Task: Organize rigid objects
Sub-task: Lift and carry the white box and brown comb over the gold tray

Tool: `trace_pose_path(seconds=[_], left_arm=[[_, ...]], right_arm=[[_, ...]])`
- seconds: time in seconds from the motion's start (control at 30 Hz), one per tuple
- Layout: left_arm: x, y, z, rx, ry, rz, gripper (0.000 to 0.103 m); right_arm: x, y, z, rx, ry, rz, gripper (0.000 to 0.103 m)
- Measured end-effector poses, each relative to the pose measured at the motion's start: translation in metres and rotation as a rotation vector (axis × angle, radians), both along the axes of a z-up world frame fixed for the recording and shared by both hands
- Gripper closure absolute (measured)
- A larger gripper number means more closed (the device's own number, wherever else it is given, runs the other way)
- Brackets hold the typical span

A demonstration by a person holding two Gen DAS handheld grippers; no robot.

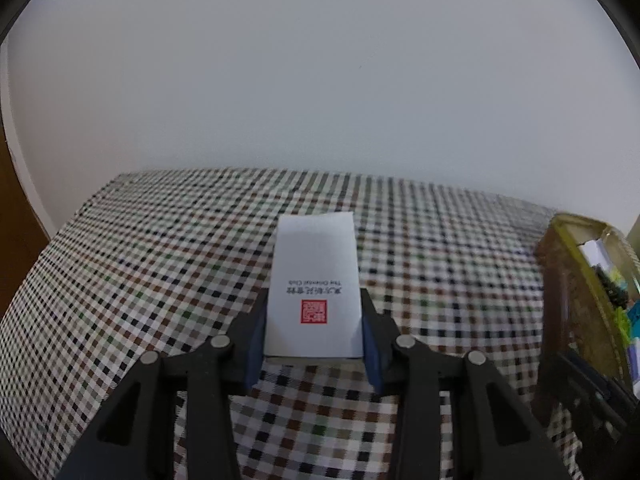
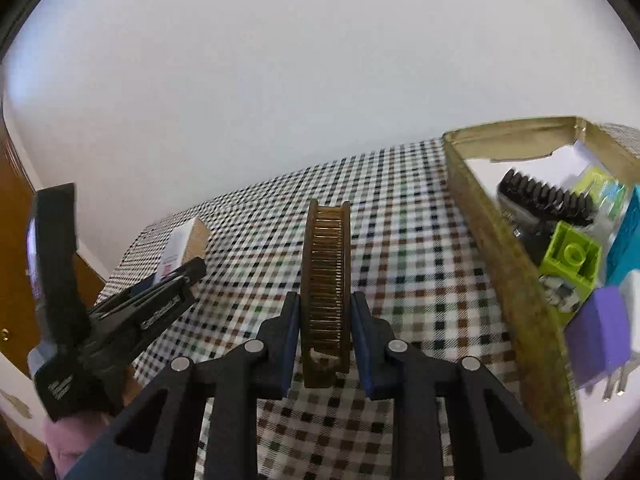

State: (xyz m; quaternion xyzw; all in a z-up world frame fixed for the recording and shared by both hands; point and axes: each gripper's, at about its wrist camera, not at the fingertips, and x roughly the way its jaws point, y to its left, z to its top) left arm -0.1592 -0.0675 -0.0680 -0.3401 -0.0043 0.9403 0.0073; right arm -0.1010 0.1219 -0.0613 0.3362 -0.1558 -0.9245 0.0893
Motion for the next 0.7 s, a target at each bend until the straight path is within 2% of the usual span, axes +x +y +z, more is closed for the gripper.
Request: trace_pose_path(seconds=[0.07, 0.17, 0.37, 0.7], left_arm=[[0.007, 0.003, 0.004, -0.015, 0.031, 0.012, 0.064], [0.013, 0.006, 0.007, -0.040, 0.064, 0.023, 0.063], [0.018, 0.008, 0.008, -0.050, 0.076, 0.020, 0.064], [0.029, 0.000, 0.008, -0.043, 0.094, 0.035, 0.064]], right_arm=[[0.001, 0.002, 0.000, -0.012, 0.016, 0.006, 0.075], [0.003, -0.003, 0.004, 0.028, 0.052, 0.014, 0.075], [0.012, -0.014, 0.012, 0.137, 0.139, -0.018, 0.075], [0.013, -0.027, 0.010, 0.192, 0.181, 0.001, 0.075]])
